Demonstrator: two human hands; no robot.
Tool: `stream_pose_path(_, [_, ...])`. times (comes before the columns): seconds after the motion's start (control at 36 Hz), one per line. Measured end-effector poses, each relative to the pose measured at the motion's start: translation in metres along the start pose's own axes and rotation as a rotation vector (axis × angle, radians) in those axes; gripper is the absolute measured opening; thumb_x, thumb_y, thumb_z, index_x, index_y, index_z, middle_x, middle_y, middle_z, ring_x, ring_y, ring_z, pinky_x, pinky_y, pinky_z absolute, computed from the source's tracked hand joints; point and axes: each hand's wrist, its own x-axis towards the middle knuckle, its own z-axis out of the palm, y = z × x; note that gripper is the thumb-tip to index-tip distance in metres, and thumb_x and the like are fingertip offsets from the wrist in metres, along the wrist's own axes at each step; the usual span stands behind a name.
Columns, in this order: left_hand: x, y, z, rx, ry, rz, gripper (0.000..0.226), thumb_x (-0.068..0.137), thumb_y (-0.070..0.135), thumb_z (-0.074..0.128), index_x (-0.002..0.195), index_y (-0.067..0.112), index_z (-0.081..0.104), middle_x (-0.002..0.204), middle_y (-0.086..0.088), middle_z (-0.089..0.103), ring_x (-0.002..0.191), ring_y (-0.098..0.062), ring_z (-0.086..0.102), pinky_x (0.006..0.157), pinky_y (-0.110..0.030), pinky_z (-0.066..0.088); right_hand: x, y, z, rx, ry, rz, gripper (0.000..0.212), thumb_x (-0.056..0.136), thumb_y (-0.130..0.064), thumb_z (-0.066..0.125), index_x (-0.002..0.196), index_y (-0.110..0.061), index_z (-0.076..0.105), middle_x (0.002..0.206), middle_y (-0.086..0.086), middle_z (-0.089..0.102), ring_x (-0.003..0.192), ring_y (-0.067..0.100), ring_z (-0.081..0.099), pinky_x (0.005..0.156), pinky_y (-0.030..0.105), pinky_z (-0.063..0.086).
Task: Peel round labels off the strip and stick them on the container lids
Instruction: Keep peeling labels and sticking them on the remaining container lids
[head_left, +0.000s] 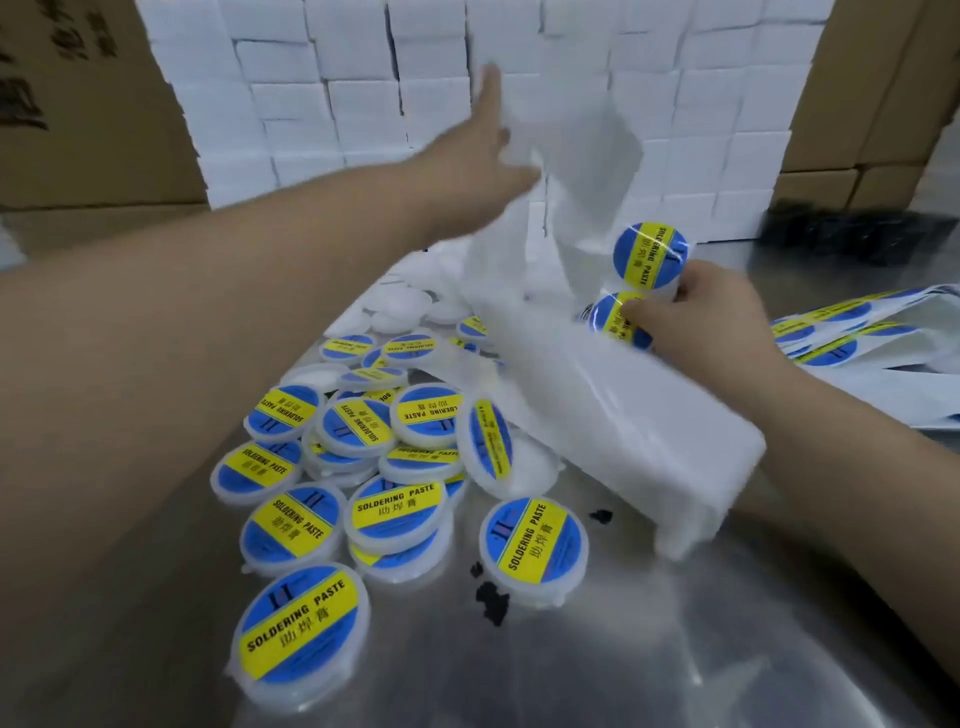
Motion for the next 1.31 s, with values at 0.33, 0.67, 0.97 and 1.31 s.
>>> stream_pose_path(0.33, [-0.047, -0.014, 0.004, 0.394, -0.358, 0.081, 0.019, 0.076, 0.017, 0.054, 0.077, 0.035, 0.060, 0.071, 0.019, 0.059, 0.051, 0.003, 0.053, 0.041, -0.007, 0.036, -0.001, 0.004, 0.003, 0.092, 0.051, 0.038, 0.017, 0.081, -0.018, 0.057, 0.090, -0.005, 0.061, 0.077, 0.014, 0.061, 0.063, 0.020, 0.049, 0.054, 0.028, 0.042])
stream_pose_path(0.67, [-0.062, -0.037, 0.016, 0.589, -0.705, 0.071, 0.041, 0.082, 0.032, 0.059, 0.120, 0.049, 0.051, 0.089, 0.019, 0.051, 0.063, 0.012, 0.053, 0.044, -0.004, 0.035, -0.004, 0.003, 0.004, 0.089, 0.061, 0.035, 0.007, 0.084, -0.021, 0.056, 0.084, -0.014, 0.058, 0.077, 0.006, 0.061, 0.062, 0.019, 0.055, 0.051, 0.028, 0.043])
stream_pose_path(0.97, [-0.050, -0.045, 0.057, 0.693, -0.682, 0.209, 0.055, 0.087, 0.050, 0.051, 0.138, 0.038, 0.035, 0.078, 0.026, 0.041, 0.067, 0.003, 0.043, 0.059, -0.011, 0.029, -0.003, 0.003, 0.005, 0.094, 0.069, 0.027, 0.014, 0.082, -0.019, 0.057, 0.091, -0.011, 0.062, 0.085, 0.008, 0.066, 0.078, 0.021, 0.061, 0.068, 0.032, 0.049])
stream_pose_path(1.31, [-0.037, -0.051, 0.052, 0.700, -0.520, 0.218, 0.012, 0.085, 0.032, 0.059, 0.073, 0.030, 0.056, 0.069, 0.016, 0.052, 0.063, 0.000, 0.045, 0.053, -0.013, 0.032, -0.001, 0.006, 0.005, 0.090, 0.052, 0.011, 0.011, 0.082, -0.017, 0.056, 0.089, -0.009, 0.060, 0.074, 0.002, 0.060, 0.066, 0.016, 0.053, 0.053, 0.023, 0.042])
